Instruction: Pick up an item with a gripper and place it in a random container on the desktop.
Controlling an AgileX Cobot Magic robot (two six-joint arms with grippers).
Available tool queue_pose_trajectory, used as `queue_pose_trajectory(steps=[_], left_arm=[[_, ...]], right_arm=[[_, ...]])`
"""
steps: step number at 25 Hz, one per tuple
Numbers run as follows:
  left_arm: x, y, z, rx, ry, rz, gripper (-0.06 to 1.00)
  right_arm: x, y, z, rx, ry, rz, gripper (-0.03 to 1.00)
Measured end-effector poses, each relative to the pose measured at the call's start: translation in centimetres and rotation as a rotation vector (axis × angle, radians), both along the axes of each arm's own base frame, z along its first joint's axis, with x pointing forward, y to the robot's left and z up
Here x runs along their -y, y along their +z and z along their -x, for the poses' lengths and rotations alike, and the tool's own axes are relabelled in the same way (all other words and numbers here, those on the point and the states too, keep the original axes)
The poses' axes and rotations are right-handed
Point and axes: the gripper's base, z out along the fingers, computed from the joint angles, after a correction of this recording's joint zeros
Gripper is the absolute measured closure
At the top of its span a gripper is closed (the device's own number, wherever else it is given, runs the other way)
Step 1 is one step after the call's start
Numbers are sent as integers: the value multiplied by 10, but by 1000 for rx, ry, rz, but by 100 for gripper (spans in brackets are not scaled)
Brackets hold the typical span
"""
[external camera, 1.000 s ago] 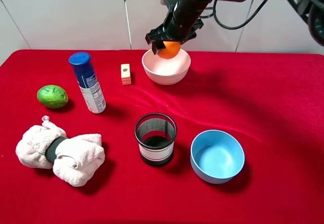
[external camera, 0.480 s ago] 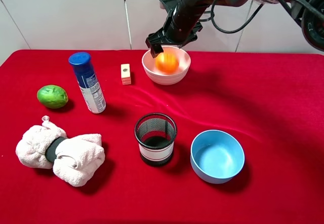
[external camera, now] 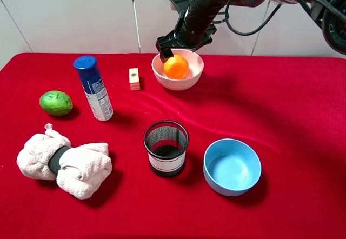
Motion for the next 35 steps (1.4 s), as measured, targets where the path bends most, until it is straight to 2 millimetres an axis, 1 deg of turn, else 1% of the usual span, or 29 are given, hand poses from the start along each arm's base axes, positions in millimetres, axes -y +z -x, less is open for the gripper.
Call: queue_pose_trajectory(steps=[9,12,18,22,31,35], left_arm=[[0,0,0,0,0,0,-5],[0,0,0,0,0,0,-5],[0,0,0,0,0,0,-5],[0,0,0,0,0,0,-5],[0,0,0,0,0,0,-5],[0,0,0,0,0,0,-5]], right_arm=[[1,-1,2,-26,3,14,27],[2,2,4,-37,4,19,27],[5,17,10,-58,10,30,27],[8,22,16,-103,16,53,27],[17,53,32,-160,31,86,27],[23,63,42,-217,48,123,27]])
